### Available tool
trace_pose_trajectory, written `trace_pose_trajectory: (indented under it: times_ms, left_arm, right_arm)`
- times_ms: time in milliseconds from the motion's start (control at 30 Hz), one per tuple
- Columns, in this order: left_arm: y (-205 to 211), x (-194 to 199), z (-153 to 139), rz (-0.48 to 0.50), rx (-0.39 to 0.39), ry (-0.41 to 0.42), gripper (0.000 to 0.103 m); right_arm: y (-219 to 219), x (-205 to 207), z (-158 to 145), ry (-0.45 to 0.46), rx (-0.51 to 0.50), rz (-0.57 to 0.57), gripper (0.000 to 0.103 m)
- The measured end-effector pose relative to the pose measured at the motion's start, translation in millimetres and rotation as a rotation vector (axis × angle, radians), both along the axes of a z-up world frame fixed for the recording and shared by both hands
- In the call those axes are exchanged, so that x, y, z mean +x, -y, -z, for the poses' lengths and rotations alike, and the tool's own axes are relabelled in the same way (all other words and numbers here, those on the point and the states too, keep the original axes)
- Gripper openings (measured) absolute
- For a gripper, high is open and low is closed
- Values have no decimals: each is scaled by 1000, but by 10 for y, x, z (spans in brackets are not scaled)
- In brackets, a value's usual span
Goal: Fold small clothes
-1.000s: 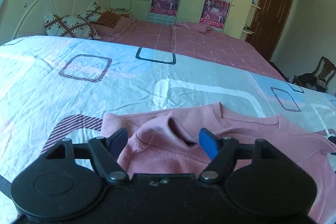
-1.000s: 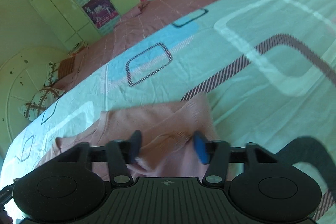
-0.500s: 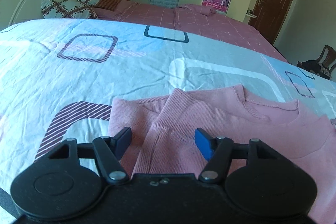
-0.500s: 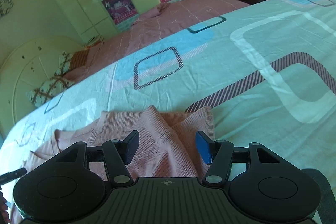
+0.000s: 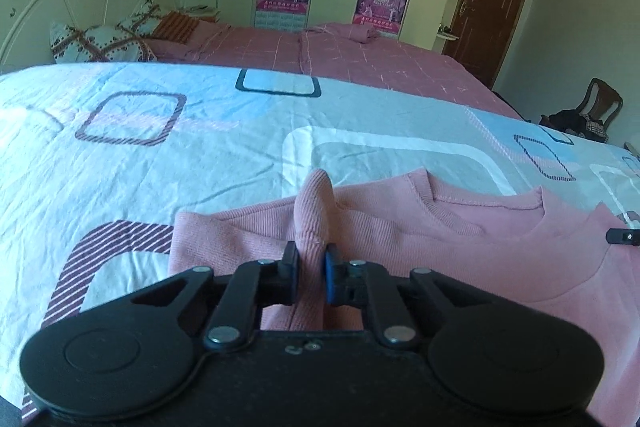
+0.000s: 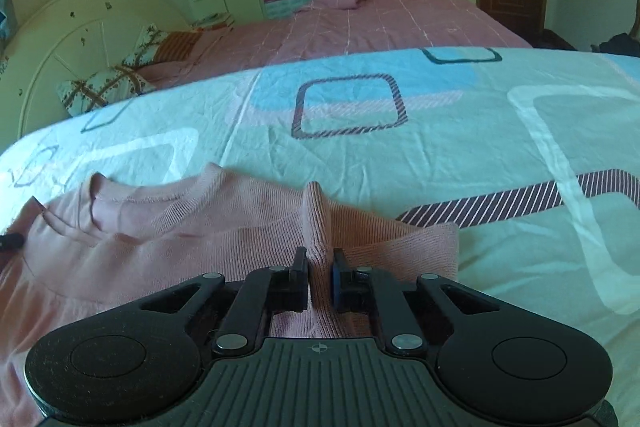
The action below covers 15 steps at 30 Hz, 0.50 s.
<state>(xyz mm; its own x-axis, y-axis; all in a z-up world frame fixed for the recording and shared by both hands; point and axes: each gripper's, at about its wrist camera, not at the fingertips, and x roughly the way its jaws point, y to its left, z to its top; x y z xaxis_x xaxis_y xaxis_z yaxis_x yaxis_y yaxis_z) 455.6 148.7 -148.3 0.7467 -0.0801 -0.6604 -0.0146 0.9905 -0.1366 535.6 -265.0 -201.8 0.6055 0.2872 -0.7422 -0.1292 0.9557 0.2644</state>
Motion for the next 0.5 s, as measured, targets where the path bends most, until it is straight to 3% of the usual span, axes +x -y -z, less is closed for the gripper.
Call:
trace_pose_trajectory:
  times_ms: [133, 233, 300, 400, 500]
  left_arm:
    - [-56, -51, -132, -69, -29, 104, 10]
    - [-61, -20, -115, -107, -8, 122, 11]
    - [-48, 30, -19, -123, 3, 93, 11]
    - [42, 63, 182, -112, 75, 27, 12]
    - [48, 43, 172, -125, 96, 26, 19]
  right_arm:
    - [67, -52, -211, 103, 22, 59, 10]
    - [73, -45, -287, 165, 14, 119, 9]
    - [54, 11, -194, 148, -6, 152, 9]
    - [-17, 126, 114, 21, -46, 156, 10]
    - [-27, 98, 145, 30, -55, 166, 10]
